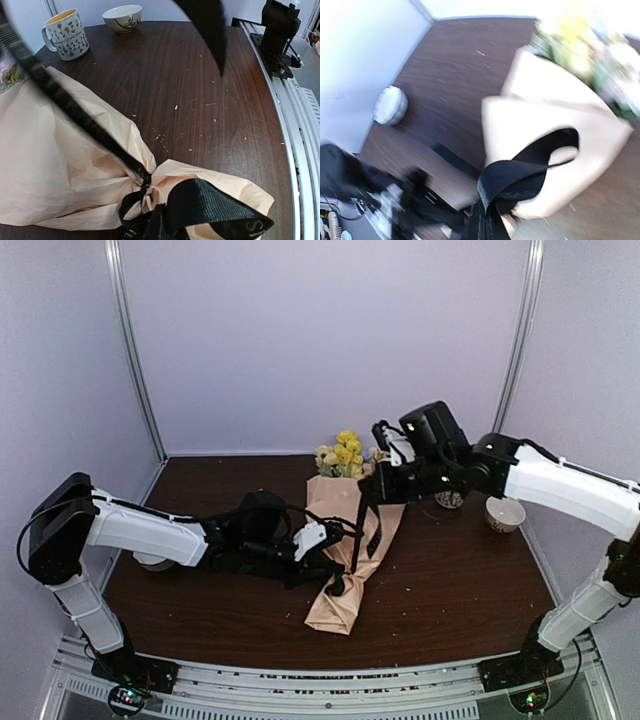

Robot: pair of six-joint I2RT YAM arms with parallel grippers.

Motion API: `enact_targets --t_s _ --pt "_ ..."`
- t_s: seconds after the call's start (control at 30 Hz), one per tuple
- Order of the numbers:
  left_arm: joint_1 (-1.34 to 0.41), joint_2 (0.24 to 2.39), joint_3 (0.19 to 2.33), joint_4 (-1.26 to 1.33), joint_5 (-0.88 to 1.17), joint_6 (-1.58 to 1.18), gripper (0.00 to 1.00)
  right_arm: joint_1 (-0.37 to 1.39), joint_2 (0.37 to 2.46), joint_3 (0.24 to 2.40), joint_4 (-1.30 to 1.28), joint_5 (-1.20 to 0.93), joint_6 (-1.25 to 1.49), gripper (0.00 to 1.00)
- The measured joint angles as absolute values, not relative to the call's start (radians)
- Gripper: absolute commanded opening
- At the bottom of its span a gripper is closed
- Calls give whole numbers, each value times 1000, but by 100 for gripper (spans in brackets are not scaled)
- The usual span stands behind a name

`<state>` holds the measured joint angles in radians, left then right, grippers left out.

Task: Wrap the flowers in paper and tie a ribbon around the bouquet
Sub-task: Cross the half-tied ribbon over the folded bouquet.

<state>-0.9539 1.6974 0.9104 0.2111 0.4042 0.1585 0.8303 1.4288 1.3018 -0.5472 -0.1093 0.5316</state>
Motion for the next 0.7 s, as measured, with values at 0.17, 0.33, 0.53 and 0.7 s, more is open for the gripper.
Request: enact_targets --t_s 0.17,0.33,0.53,0.7 --pt "-965 1669 889 228 394 158 0 901 1756 1705 -562 -163 488 0" --pt "-969 1636 842 263 386 157 0 927 1969 1847 -550 -231 506 9" --pt "-969 1636 836 274 381 157 0 934 2048 1855 -566 -289 505 58" --pt "-969 1638 836 288 377 151 0 936 2033 1857 -613 -279 460 100"
